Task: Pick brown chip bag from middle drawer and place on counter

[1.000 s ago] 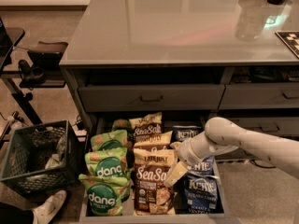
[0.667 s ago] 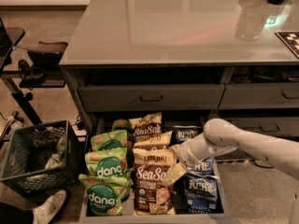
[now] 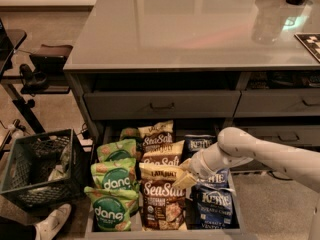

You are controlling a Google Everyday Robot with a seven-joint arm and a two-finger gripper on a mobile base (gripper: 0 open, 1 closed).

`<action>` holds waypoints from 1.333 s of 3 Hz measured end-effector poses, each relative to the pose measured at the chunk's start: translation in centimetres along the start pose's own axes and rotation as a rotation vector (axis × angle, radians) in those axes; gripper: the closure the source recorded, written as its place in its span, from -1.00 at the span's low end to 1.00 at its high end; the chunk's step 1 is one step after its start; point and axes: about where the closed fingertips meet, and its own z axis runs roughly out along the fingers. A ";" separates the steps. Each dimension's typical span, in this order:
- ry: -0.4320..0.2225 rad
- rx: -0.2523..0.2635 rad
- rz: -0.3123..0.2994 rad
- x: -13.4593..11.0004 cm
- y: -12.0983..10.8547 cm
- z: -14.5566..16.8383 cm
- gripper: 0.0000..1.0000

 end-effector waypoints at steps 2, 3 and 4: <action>0.000 0.000 0.000 0.0 0.0 0.0 0.95; -0.002 -0.022 -0.002 0.1 0.9 0.1 1.00; -0.021 -0.051 -0.011 0.1 4.4 -1.0 1.00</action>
Offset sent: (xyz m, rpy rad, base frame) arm 0.0000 0.0000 0.0000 0.0000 0.0000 0.0000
